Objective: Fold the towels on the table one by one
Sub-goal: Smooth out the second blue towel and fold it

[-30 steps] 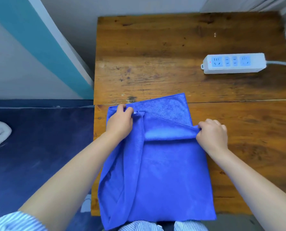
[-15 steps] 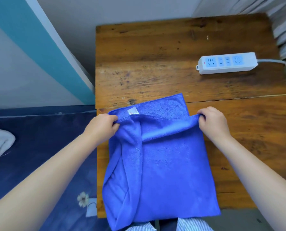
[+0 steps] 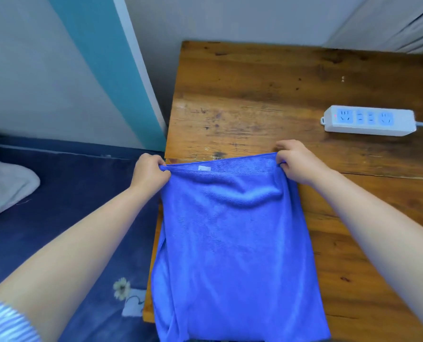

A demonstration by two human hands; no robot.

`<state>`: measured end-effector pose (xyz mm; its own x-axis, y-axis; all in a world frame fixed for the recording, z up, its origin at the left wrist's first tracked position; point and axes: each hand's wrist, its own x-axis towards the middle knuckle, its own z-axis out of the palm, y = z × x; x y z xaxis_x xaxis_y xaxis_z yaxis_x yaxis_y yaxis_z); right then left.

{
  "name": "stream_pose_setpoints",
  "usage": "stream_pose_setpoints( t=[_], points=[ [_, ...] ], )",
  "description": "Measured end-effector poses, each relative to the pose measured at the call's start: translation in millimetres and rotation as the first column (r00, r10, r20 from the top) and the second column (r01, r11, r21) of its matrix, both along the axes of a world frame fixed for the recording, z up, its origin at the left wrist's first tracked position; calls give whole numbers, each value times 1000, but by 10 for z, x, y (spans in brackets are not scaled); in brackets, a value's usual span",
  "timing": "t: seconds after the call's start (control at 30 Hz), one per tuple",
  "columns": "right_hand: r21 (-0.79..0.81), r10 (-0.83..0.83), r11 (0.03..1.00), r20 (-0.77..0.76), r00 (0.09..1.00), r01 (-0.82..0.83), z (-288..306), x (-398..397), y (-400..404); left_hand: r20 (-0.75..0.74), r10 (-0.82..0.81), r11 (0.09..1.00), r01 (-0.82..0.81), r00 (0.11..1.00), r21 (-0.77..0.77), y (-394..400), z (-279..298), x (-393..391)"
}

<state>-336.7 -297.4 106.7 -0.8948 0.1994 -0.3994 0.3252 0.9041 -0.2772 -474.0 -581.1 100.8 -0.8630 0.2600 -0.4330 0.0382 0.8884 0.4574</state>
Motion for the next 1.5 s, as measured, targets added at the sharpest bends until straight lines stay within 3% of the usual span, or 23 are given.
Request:
stream_pose_setpoints(
  t=[0.4,0.67,0.83,1.03,1.23,1.4,1.5],
  points=[
    [79,159,978,308,938,-192,144,-233,86,81,40,996,-33,996,-86,-178,19,-153],
    [79,116,987,234,965,-138,164,-146,81,93,-12,993,23,996,-117,-281,3,-226],
    [90,185,971,296,937,-220,105,-132,92,66,-18,996,24,998,-82,-321,-65,-230],
    [197,220,938,297,929,-285,124,-162,102,27,-175,974,178,984,-141,-381,-115,-238],
    [267,270,899,287,919,-347,169,-87,62,-20,-471,828,434,882,-354,-326,-61,-168],
    [340,471,724,393,790,-601,168,-39,-56,25,-551,751,508,834,-422,-314,-37,-111],
    [352,485,693,419,768,-629,172,-78,-125,-23,-562,766,509,827,-392,-346,-78,-82]
  ],
)
